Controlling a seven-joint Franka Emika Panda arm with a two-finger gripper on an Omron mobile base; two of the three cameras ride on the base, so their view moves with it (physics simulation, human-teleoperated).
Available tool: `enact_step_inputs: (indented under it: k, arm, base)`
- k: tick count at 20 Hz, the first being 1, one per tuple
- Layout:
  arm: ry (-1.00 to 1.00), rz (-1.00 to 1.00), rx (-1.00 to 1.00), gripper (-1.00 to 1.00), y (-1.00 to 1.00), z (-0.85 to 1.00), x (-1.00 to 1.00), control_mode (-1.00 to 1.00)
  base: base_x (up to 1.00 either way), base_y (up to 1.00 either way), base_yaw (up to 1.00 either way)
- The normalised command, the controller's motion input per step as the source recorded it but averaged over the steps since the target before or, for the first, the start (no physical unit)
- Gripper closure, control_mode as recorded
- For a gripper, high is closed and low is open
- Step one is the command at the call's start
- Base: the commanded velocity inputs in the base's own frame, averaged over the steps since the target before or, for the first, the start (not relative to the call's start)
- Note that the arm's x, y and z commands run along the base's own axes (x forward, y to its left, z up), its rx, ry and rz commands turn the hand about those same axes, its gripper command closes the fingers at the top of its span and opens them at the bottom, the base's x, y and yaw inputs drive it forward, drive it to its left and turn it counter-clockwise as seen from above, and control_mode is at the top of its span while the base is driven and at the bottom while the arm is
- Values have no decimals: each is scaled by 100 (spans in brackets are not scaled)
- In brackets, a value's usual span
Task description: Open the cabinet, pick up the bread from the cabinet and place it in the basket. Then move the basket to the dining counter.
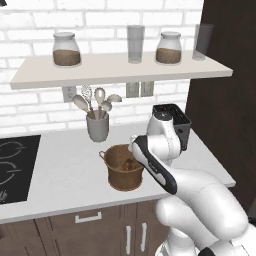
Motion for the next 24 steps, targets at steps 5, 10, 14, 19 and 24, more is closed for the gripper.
enact_step_inputs:
  k: [5, 10, 14, 19, 24]
  arm:
    - [4, 0, 0, -100, 3, -28, 22, -100]
    - [3, 0, 0, -100, 9, -25, 23, -100]
    - [1, 0, 0, -100, 18, -29, 1, -100]
    - [1, 0, 0, -100, 47, -53, -25, -100]
    - [5, 0, 0, 100, 53, -52, -8, -100]
  base:
    - [0, 0, 0]
    - [0, 0, 0]
    - [0, 0, 0]
    - [0, 0, 0]
    - [0, 0, 0]
